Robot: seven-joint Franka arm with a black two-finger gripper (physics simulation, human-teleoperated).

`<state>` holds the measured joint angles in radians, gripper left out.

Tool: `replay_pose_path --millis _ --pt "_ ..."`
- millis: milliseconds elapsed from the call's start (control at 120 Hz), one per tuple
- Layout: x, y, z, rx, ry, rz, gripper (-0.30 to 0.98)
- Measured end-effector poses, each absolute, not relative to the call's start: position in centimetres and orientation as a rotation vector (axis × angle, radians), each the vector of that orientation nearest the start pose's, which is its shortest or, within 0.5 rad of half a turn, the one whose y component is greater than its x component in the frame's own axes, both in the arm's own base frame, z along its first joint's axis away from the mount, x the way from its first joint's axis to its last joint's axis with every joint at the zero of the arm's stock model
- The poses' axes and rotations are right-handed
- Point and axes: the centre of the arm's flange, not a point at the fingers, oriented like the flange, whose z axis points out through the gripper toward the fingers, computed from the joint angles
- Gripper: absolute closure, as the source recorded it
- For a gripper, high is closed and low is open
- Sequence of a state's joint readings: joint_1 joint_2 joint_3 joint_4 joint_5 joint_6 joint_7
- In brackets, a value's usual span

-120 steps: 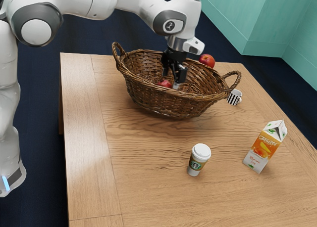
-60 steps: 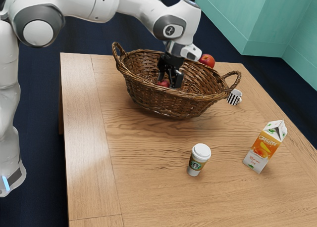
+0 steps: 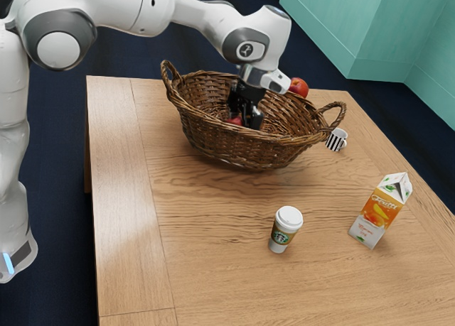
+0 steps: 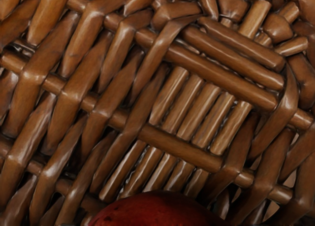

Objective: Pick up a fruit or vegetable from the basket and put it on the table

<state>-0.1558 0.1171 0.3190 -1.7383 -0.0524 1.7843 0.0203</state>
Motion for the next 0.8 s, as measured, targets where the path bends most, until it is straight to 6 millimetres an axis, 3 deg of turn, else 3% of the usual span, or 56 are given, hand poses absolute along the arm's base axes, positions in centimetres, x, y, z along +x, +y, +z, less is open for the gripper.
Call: replay_pose_path --millis 125,408,475,542,558,625,800 --pt "58.1 8.4 51.0 -3.152 -0.236 0.071 0.31" --pt "55.1 5.1 59.3 -3.178 -0.107 -0.137 0.30" --pt "54.4 2.3 60.9 -3.178 -0.013 -0.174 0.30" --pt "53.6 -2.7 62.0 -3.174 0.148 -0.195 0.30" --pt "53.4 -3.9 62.2 -3.172 0.187 -0.198 0.23" --pt "52.7 -7.6 62.5 -3.164 0.304 -0.197 0.31" --pt "51.7 -11.5 62.5 -3.147 0.430 -0.175 0.32"
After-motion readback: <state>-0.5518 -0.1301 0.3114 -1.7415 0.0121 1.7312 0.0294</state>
